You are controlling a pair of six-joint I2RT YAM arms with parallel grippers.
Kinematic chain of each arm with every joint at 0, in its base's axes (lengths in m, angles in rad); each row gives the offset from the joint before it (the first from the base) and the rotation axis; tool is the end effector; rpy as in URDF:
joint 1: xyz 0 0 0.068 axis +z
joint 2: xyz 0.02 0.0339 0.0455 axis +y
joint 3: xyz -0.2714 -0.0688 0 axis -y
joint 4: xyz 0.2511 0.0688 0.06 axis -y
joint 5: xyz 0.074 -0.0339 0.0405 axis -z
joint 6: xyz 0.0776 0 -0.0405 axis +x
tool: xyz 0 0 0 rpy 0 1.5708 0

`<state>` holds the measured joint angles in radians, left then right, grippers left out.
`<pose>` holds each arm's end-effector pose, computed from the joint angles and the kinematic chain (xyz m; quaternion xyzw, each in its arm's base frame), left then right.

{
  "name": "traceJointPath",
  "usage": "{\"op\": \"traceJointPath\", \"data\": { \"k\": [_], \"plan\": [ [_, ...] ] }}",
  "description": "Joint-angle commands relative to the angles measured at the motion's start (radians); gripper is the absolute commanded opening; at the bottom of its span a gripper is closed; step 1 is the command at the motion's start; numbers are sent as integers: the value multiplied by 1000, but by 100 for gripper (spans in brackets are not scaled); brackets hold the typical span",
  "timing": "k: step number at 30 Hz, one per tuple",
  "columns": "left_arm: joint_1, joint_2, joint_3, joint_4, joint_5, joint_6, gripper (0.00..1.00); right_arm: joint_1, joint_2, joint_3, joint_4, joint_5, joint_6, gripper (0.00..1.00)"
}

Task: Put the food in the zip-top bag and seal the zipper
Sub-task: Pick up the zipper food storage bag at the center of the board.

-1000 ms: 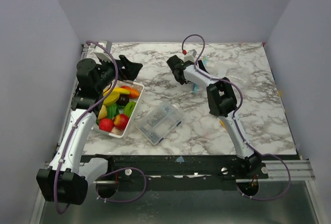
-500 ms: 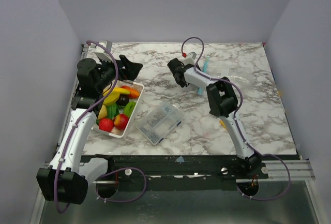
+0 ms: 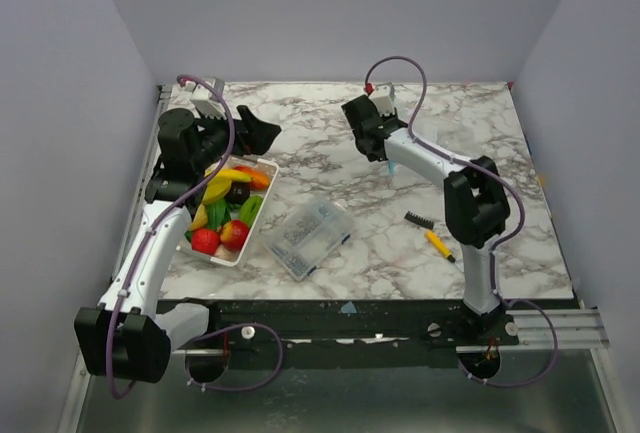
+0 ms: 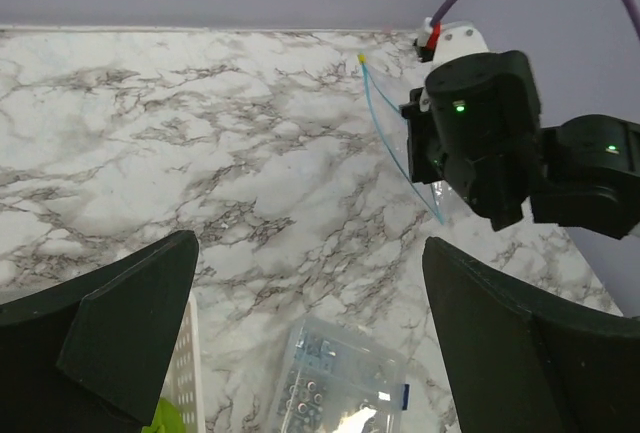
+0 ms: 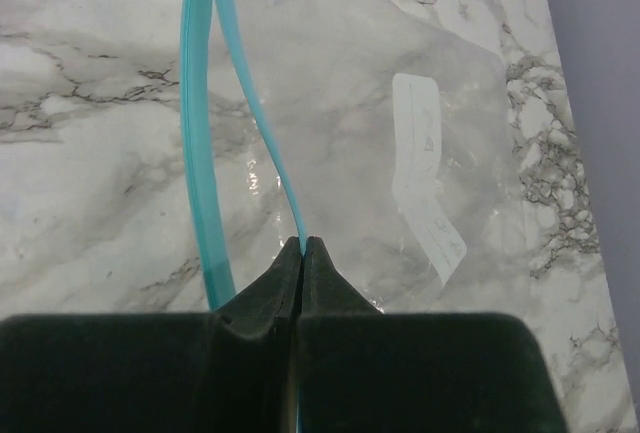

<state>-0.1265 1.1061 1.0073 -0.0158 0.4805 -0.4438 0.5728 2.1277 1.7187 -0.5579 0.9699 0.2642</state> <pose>0.2892 -0.0729 0.3747 0.0418 0.7409 -0.3523 0.5703 0.4420 0.2089 0.2021 0.0072 0.8559 -0.2997 0.4213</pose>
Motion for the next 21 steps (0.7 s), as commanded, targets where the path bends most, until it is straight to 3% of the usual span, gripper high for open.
{"op": "traceJointPath", "data": {
  "k": [1, 9, 15, 21],
  "plan": [
    [-21, 28, 3, 17, 26, -10, 96, 6, -155, -159, 200, -202, -91, 1],
    [-120, 86, 22, -47, 13, -17, 96, 7, -311, -335, 331, -449, -80, 0],
    [-192, 131, -40, 34, -1, -197, 96, 6, -382, -414, 398, -575, -53, 0],
    [-303, 192, -102, 167, -121, -347, 94, 6, -445, -450, 417, -645, -31, 0]
  ]
}}
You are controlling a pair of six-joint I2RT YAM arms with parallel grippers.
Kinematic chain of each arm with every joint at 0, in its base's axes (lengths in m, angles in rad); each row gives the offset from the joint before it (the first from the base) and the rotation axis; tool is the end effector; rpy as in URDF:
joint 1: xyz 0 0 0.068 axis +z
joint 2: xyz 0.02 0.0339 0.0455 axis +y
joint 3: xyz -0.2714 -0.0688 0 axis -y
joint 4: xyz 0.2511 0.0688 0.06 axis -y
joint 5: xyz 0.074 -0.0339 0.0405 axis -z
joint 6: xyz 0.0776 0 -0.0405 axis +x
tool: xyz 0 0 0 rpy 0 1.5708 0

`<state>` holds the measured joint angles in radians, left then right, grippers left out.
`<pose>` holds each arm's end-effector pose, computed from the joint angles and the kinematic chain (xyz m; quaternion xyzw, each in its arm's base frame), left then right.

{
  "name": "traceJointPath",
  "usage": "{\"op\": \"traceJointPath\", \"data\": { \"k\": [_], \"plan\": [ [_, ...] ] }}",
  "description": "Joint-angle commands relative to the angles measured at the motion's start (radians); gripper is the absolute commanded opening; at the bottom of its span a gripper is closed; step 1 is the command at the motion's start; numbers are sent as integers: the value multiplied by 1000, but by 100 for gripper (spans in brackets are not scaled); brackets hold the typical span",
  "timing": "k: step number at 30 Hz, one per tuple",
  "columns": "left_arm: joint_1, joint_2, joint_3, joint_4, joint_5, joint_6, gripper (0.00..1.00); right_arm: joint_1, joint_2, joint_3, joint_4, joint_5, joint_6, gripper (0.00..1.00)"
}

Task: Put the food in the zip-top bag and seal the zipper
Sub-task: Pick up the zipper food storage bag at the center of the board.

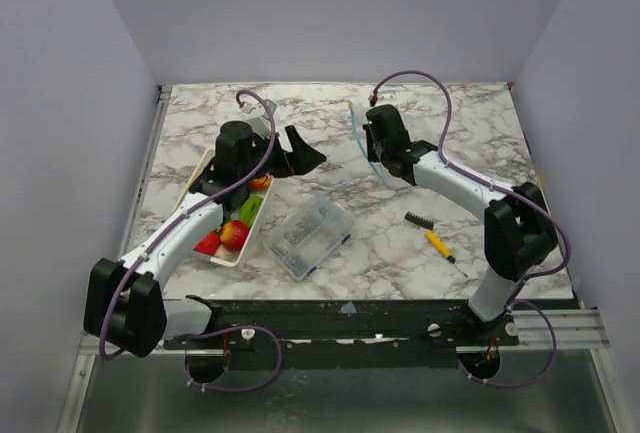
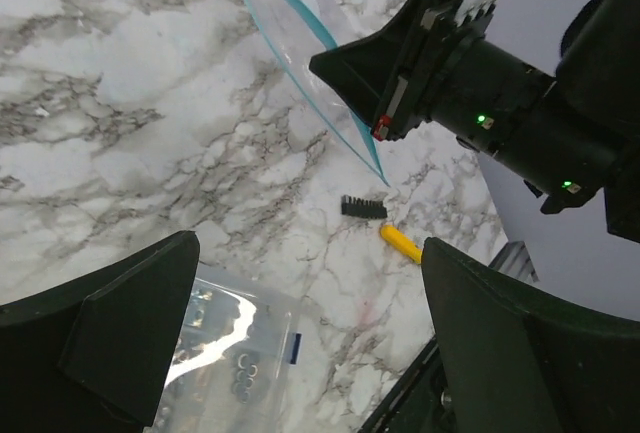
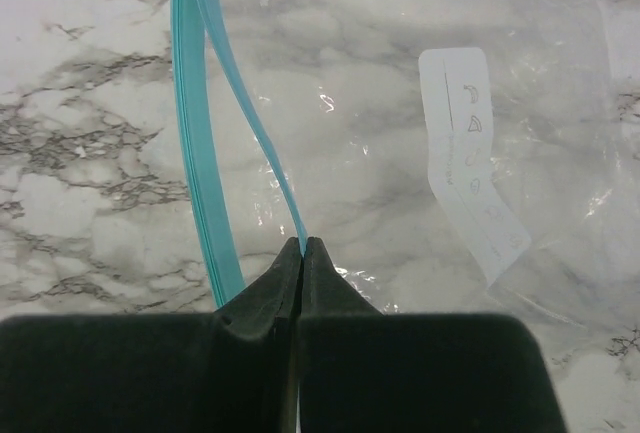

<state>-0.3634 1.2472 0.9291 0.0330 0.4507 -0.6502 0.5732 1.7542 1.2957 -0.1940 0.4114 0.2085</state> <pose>0.2955 -0.1485 0.3088 0.0211 0.7913 -0.4400 0.4241 0.3836 0.2107 0.2349 -0.0701 0.8794 -0.0040 0.4709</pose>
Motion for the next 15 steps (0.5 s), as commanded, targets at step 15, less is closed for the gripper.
{"op": "traceJointPath", "data": {
  "k": [15],
  "plan": [
    [-182, 371, 186, 168, -156, -268, 80, 6, -204, -129, 36, -137, 75, 0]
  ]
}}
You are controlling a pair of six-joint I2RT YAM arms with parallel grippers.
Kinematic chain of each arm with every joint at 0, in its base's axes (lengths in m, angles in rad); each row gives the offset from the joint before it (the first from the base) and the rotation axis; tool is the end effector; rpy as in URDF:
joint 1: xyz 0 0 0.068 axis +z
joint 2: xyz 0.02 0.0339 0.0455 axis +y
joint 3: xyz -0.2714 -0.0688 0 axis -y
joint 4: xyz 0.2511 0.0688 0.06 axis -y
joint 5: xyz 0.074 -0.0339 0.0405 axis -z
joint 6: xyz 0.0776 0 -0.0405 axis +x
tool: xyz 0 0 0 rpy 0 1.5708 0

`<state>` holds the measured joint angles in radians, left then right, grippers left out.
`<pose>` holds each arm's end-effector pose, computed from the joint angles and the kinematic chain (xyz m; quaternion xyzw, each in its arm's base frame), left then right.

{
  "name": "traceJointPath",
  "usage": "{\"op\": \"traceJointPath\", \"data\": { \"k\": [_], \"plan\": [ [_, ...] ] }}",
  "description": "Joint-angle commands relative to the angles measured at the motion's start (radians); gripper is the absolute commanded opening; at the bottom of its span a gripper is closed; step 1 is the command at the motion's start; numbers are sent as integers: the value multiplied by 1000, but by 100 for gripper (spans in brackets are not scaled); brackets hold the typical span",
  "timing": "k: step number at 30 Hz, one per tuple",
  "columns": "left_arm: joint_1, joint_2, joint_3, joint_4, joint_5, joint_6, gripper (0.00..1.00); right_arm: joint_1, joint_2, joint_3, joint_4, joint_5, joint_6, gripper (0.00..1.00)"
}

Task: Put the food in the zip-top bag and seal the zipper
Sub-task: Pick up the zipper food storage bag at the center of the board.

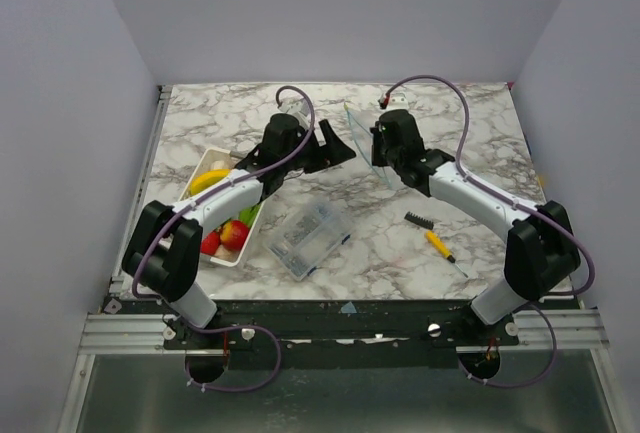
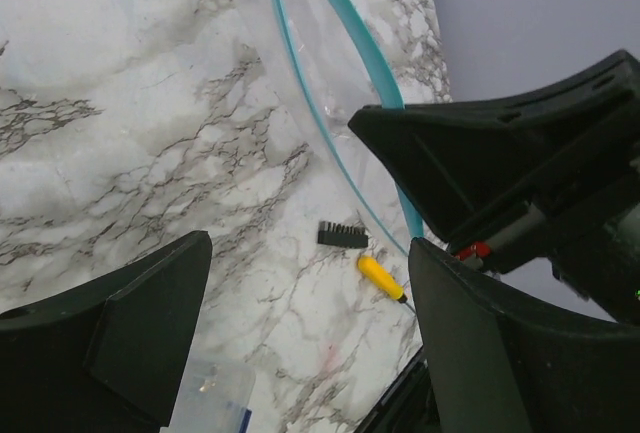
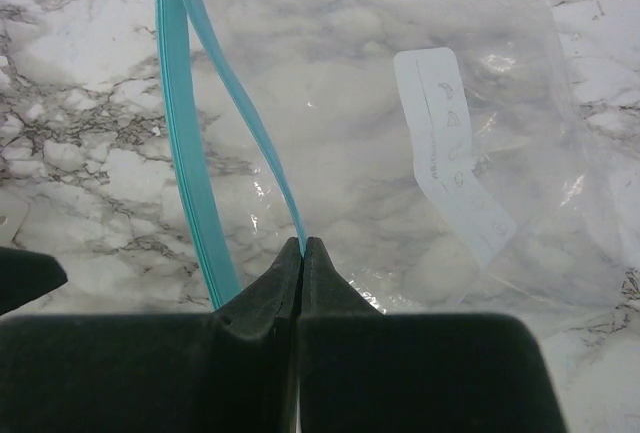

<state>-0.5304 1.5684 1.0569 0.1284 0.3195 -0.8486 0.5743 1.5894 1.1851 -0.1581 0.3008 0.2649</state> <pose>0.3367 -0.2257 0.2591 -0.0417 0.8220 -0.4532 0.3424 0.3524 0.2006 0.2623 -0.0619 0.8665 0.0748 0.4897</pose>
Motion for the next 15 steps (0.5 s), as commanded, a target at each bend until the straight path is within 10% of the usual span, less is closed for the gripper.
{"op": "traceJointPath", "data": {
  "k": [1, 15],
  "plan": [
    [-17, 65, 71, 76, -26, -79, 81, 5, -45, -20, -3, -28, 18, 0],
    [-60, 225, 272, -53, -85, -81, 59, 6, -102, -48, -12, -43, 36, 0]
  ]
}}
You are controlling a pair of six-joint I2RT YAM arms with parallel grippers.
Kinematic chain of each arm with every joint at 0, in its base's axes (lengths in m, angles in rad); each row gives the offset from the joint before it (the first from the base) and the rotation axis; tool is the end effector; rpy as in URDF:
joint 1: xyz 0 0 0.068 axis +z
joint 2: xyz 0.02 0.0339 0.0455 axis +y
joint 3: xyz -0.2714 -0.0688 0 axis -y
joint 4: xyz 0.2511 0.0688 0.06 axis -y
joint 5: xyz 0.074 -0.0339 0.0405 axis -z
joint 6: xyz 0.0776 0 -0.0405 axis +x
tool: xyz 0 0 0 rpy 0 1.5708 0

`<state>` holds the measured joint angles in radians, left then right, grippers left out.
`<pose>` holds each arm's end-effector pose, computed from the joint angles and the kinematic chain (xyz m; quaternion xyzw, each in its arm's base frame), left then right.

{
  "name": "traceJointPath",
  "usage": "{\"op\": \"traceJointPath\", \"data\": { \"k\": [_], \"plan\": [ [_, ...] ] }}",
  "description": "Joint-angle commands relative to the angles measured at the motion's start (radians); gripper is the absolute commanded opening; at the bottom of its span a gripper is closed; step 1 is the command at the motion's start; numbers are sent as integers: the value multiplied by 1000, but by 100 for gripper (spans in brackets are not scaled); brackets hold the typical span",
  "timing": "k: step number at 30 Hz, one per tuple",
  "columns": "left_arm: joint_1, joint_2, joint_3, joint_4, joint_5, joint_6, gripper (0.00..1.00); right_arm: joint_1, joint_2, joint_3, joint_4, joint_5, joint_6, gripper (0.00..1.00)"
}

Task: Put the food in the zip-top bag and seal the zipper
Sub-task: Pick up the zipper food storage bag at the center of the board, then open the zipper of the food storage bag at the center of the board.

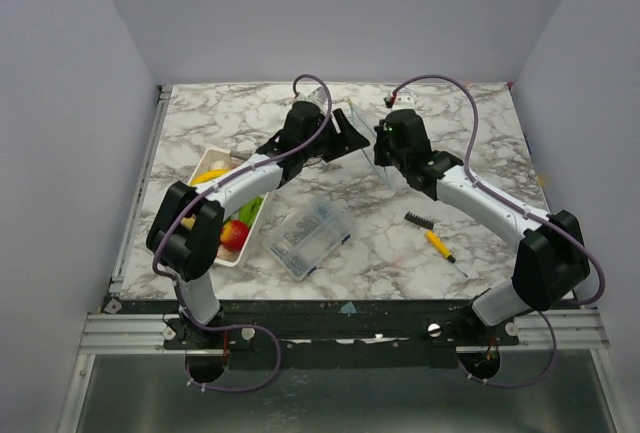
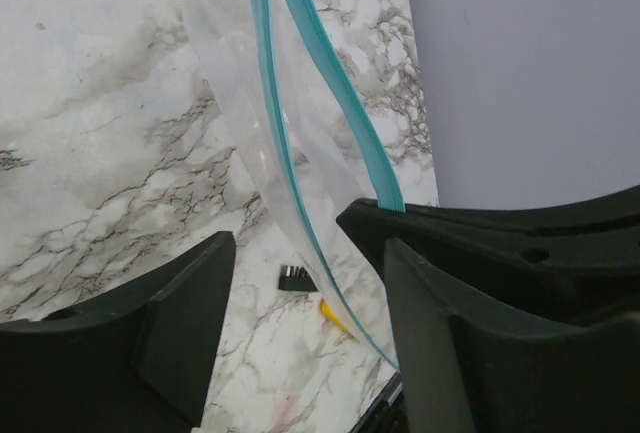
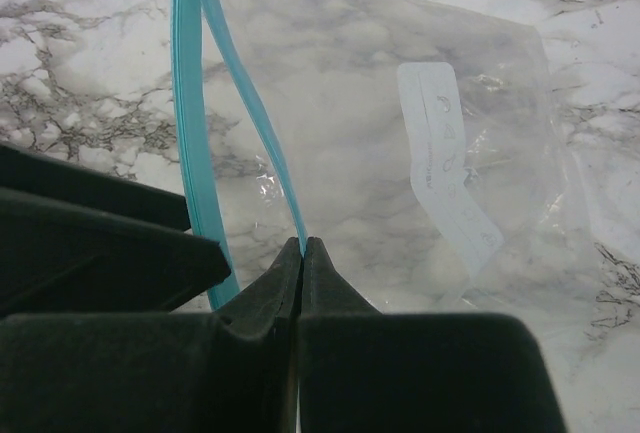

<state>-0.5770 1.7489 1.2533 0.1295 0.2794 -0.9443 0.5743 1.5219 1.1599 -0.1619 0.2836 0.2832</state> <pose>0.3707 -0.2668 0.2608 -0.0714 0.8167 -0.4699 0.3273 0.3404 0.1944 0.2775 -0.0545 0.8586 0.0944 0.5009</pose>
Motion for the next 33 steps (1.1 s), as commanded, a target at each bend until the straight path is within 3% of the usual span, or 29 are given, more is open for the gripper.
{"op": "traceJointPath", "data": {
  "k": [1, 3, 9, 14, 17, 25, 29, 31, 32, 33],
  "plan": [
    [-14, 55, 90, -69, -47, 20, 55, 5, -37, -25, -8, -27, 22, 0],
    [-15, 69, 114, -91, -52, 33, 45, 6, -43, -25, -8, -23, 28, 0],
    [-14, 64, 139, -128, -44, 65, 0, 6, -27, -4, -42, 96, 48, 0],
    [-18, 14, 98, -128, -19, 46, 0, 12, 27, 63, -121, 249, 33, 4],
    [-19, -13, 83, -127, 15, 34, 0, 26, 37, 78, -113, 283, -19, 33],
    [-25, -55, 61, -120, 31, 38, 0, 31, 79, 141, -112, 249, -51, 98],
    [-26, -68, 49, -128, 27, 53, 0, 30, 98, 152, -91, 220, -60, 100],
    [-24, -71, 45, -128, 25, 57, 0, 30, 146, 210, -165, 235, -54, 100],
    [-25, -71, 46, -128, 25, 59, 0, 30, 169, 239, -217, 257, -41, 96],
    [-26, -71, 46, -128, 21, 63, 0, 30, 177, 261, -244, 242, -47, 86]
  ]
}}
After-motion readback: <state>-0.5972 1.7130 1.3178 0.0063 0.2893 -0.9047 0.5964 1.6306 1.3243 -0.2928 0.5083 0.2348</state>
